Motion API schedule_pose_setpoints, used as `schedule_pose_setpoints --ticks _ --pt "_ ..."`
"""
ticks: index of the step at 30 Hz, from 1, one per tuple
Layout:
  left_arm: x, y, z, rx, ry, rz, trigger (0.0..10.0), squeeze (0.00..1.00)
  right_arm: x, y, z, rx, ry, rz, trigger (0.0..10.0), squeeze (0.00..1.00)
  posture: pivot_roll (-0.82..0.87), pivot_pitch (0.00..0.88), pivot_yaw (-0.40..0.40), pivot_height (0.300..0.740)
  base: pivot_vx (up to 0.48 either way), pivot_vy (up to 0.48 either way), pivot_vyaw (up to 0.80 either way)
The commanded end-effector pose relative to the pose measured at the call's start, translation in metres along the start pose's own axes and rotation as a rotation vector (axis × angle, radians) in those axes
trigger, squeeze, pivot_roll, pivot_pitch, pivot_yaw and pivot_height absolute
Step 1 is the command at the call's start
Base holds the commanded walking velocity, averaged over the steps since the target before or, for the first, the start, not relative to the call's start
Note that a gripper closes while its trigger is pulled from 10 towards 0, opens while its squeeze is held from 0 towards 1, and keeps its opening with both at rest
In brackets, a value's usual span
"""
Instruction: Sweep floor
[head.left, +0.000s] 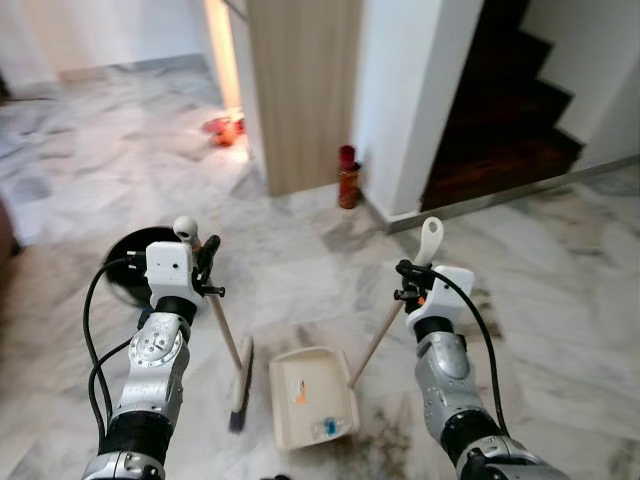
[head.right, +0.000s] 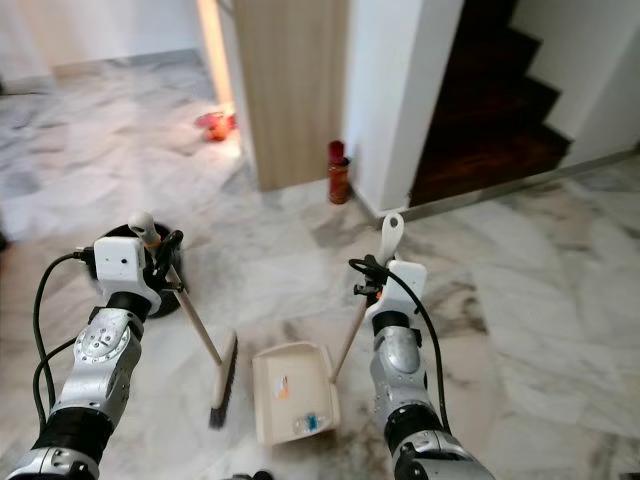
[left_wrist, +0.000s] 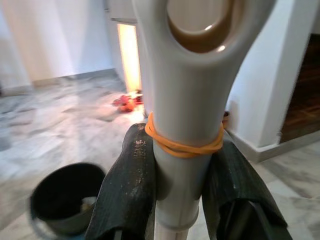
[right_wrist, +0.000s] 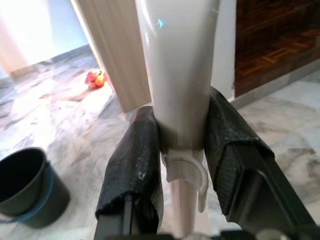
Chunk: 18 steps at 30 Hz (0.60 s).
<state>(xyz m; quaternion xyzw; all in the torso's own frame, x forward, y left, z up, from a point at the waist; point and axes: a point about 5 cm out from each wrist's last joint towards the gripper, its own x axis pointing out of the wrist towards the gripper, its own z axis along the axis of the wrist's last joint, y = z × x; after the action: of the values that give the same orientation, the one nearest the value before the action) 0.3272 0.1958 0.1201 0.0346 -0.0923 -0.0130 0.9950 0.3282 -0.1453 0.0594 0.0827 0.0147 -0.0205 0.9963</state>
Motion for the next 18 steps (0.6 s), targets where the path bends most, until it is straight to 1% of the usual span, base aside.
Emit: schedule_pose_setpoints --ticks 1,3,18 --pt "0.0041 -0.0014 0.0093 0.009 -0.044 -0.010 10.0 0.00 0.0069 0.0045 0.0134 0.018 -0.056 0.010 10.0 0.00 0.06 0.011 -0.017 0.740 0.000 0.000 0.00" --pt "0.0041 -0.0015 0.0091 0.008 -0.043 -0.010 10.0 0.00 0.0069 0.0044 0.0132 0.019 -0.055 0.009 10.0 0.00 0.06 0.011 -0.017 0.740 0.000 0.120 0.00" --pt "0.0040 -0.0015 0.0087 0.004 -0.039 -0.006 10.0 0.00 0.0069 0.0036 0.0112 0.029 -0.036 0.011 10.0 0.00 0.07 0.023 -0.021 0.740 0.000 0.344 0.00"
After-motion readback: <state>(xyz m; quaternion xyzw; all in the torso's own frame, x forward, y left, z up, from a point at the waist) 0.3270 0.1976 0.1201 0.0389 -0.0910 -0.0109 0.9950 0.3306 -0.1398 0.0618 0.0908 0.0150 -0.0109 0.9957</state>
